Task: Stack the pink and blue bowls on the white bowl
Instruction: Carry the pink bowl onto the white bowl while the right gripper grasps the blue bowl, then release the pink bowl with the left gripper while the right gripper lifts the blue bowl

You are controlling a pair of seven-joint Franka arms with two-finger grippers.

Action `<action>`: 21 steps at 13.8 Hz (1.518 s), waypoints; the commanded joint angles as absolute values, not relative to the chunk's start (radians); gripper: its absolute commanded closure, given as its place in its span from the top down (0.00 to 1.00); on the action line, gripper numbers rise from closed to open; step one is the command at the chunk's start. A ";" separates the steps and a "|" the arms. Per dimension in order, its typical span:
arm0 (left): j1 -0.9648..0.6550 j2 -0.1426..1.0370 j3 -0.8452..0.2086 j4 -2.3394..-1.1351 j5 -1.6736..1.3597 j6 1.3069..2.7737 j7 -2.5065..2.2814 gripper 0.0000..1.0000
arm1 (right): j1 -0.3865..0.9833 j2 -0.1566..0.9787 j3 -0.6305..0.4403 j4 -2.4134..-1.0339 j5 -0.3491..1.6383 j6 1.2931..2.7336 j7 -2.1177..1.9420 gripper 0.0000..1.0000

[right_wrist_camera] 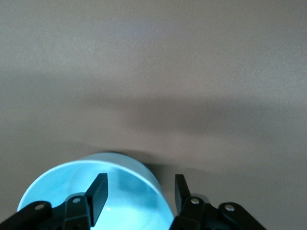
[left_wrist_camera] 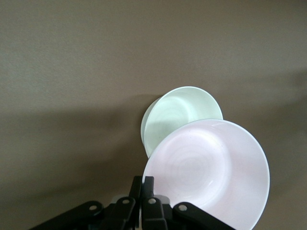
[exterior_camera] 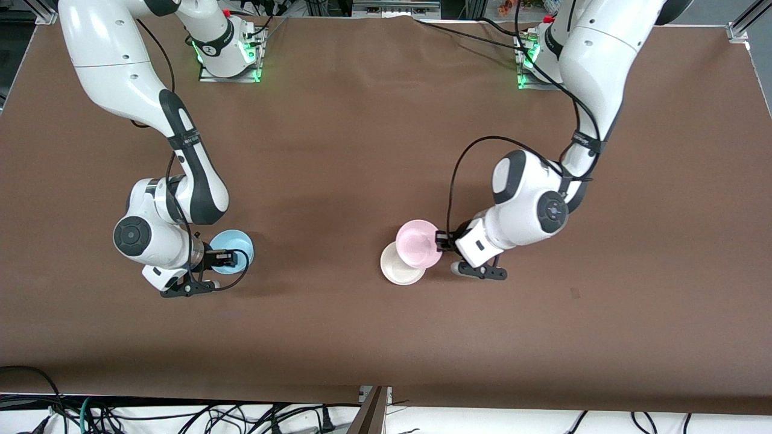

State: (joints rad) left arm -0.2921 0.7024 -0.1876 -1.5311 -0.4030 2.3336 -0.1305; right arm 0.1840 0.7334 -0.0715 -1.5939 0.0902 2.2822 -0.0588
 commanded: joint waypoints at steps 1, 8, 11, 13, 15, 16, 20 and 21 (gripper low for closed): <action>-0.325 0.745 -0.181 -1.447 -0.332 2.329 -0.254 0.00 | 0.173 0.697 -0.061 -1.603 0.120 2.235 -0.096 0.55; -0.341 0.834 -0.178 -1.348 -0.295 2.345 -0.316 0.00 | 0.140 0.696 -0.061 -1.603 0.146 2.198 -0.152 0.00; -0.347 0.842 -0.178 -1.350 -0.288 2.352 -0.316 0.00 | 0.141 0.683 -0.061 -1.589 0.181 2.171 -0.149 0.00; -0.350 0.850 -0.178 -1.350 -0.262 2.352 -0.328 0.00 | 0.152 0.675 -0.058 -1.522 0.198 2.094 -0.143 0.00; -0.354 0.857 -0.178 -1.350 -0.220 2.352 -0.360 0.00 | 0.155 0.675 -0.034 -1.427 0.251 1.989 -0.089 0.00; -0.354 0.859 -0.178 -1.351 -0.215 2.352 -0.362 0.00 | 0.163 0.675 -0.026 -1.401 0.279 1.953 -0.049 0.00; -0.362 0.871 -0.178 -1.350 -0.213 2.355 -0.365 0.00 | 0.254 0.701 0.044 -1.358 0.282 2.006 0.168 0.00; -0.365 0.876 -0.178 -1.348 -0.213 2.355 -0.377 0.00 | 0.294 0.710 0.044 -1.336 0.281 2.026 0.223 0.00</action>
